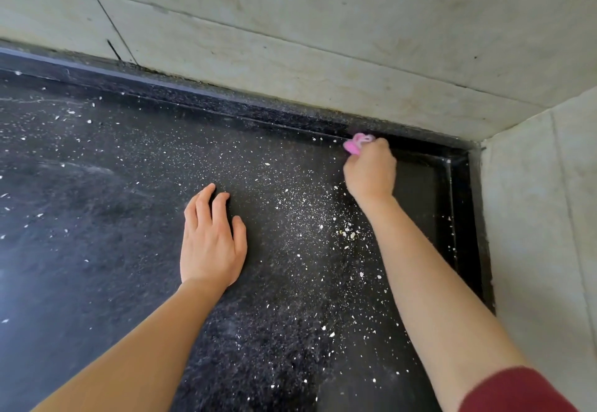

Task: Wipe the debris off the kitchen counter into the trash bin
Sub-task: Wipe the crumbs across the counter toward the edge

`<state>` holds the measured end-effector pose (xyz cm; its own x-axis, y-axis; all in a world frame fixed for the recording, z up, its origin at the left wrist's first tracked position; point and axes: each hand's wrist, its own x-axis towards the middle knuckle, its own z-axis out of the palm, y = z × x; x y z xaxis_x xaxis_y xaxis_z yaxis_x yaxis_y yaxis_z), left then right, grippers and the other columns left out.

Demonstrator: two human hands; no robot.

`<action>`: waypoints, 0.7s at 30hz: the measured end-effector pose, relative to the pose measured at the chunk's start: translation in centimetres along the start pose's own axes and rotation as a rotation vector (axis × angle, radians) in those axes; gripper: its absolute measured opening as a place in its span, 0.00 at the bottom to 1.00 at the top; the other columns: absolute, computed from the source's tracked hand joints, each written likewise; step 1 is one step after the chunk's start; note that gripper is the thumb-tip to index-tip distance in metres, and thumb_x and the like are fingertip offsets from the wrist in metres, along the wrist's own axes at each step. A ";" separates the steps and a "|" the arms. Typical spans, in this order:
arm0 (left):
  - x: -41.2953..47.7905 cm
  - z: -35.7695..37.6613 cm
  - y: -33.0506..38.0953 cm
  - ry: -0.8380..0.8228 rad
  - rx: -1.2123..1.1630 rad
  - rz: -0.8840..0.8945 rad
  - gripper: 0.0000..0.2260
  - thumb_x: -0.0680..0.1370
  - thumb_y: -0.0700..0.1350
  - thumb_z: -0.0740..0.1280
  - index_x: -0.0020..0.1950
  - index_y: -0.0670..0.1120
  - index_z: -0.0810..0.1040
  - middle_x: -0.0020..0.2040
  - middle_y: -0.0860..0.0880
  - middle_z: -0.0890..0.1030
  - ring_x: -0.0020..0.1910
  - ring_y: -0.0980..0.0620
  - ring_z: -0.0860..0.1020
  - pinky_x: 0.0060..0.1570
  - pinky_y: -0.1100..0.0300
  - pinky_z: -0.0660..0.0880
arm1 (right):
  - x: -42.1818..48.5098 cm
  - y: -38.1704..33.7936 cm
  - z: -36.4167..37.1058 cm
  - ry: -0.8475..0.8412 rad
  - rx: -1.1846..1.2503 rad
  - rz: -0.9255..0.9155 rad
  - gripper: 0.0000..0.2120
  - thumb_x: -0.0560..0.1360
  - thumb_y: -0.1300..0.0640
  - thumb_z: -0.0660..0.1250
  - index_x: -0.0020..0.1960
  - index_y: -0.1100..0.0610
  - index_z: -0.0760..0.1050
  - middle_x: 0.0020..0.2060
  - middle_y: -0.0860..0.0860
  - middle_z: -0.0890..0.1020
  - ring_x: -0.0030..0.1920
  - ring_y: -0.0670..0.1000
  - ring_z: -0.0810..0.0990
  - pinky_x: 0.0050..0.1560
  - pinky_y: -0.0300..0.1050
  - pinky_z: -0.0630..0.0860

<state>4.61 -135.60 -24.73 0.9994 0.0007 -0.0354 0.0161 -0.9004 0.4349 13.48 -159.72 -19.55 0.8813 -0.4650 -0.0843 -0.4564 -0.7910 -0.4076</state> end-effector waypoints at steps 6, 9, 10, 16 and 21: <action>0.0 0.0 0.0 -0.001 -0.005 0.002 0.16 0.79 0.43 0.61 0.66 0.39 0.68 0.70 0.40 0.65 0.68 0.41 0.59 0.70 0.47 0.60 | -2.0 -1.2 0.1 -0.296 0.092 -0.445 0.18 0.78 0.62 0.62 0.66 0.52 0.75 0.46 0.51 0.74 0.41 0.49 0.74 0.41 0.38 0.69; 0.0 -0.1 0.0 -0.003 -0.004 0.002 0.17 0.79 0.43 0.61 0.66 0.39 0.69 0.70 0.40 0.65 0.68 0.41 0.60 0.70 0.47 0.60 | -0.5 2.6 -2.1 -0.020 -0.040 -0.312 0.19 0.77 0.60 0.62 0.65 0.46 0.76 0.44 0.53 0.75 0.43 0.53 0.75 0.39 0.44 0.72; 0.0 0.0 -0.1 -0.004 0.001 0.003 0.17 0.79 0.43 0.61 0.66 0.38 0.69 0.70 0.40 0.65 0.68 0.40 0.60 0.70 0.47 0.60 | 0.2 4.2 -2.8 0.049 -0.146 -0.225 0.19 0.76 0.60 0.61 0.65 0.48 0.76 0.45 0.56 0.76 0.47 0.58 0.76 0.42 0.47 0.74; 0.2 0.2 -0.2 -0.008 0.029 0.016 0.18 0.79 0.45 0.57 0.66 0.38 0.68 0.70 0.39 0.65 0.68 0.39 0.61 0.70 0.47 0.59 | -2.1 2.2 0.6 -0.004 -0.133 -0.013 0.21 0.77 0.61 0.60 0.70 0.49 0.70 0.48 0.60 0.76 0.48 0.61 0.77 0.45 0.48 0.71; 0.2 0.0 0.0 -0.020 0.006 -0.003 0.17 0.79 0.44 0.59 0.66 0.38 0.68 0.71 0.39 0.64 0.69 0.40 0.60 0.70 0.45 0.59 | -8.8 -3.5 3.4 -0.242 -0.016 -0.255 0.23 0.78 0.62 0.60 0.72 0.49 0.67 0.43 0.53 0.70 0.42 0.55 0.72 0.40 0.45 0.68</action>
<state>4.81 -135.61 -24.73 0.9985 -0.0055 -0.0550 0.0186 -0.9031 0.4290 7.71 -151.49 -20.42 0.9697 -0.1456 -0.1960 -0.2183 -0.8765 -0.4290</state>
